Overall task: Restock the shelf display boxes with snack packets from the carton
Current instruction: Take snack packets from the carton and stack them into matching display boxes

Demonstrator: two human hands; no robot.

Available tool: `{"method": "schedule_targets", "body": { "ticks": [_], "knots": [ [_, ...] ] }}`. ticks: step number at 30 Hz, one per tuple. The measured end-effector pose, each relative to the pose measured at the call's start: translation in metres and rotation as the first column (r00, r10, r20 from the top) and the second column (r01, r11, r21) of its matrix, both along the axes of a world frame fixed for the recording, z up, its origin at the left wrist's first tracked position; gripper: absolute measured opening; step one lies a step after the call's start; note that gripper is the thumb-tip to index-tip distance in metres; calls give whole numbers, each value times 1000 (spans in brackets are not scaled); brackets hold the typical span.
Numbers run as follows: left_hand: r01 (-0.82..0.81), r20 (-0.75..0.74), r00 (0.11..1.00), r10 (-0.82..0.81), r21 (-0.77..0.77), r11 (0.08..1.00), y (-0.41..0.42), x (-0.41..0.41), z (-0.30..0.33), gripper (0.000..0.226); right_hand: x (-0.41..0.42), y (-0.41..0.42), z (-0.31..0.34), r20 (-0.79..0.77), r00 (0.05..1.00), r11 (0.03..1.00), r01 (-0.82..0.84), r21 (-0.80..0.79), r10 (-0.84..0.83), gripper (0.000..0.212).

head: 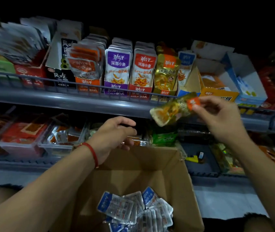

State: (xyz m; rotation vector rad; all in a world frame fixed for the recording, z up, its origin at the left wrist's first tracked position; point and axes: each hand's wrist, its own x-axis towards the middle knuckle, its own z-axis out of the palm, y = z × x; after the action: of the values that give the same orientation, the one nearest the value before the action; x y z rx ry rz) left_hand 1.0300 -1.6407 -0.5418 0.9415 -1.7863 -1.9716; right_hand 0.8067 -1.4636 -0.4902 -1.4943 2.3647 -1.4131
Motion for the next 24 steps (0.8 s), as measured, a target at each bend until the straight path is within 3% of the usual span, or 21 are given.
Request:
{"method": "schedule_targets", "body": {
  "ticks": [4,7,11,16,24],
  "knots": [
    [-28,-18,999,28,-7,1000,-7,7,3,22,-17,-25,54,-372,920,992,104,-77,-126,22],
    [-38,-34,999,38,21,999,-11,10,3,22,-27,-50,83,-483,867,992,100,-77,-125,26],
    [-48,-62,997,51,53,997,-16,13,6,22,-27,-74,98,-669,741,991,125,45,-63,27],
    [-58,-77,995,63,71,996,-22,16,9,22,-26,-92,95,-732,681,962,188,199,18,29],
    [-61,-79,995,68,90,994,-22,18,11,22,-28,-109,73,-704,710,938,249,244,-5,33]
  ]
}}
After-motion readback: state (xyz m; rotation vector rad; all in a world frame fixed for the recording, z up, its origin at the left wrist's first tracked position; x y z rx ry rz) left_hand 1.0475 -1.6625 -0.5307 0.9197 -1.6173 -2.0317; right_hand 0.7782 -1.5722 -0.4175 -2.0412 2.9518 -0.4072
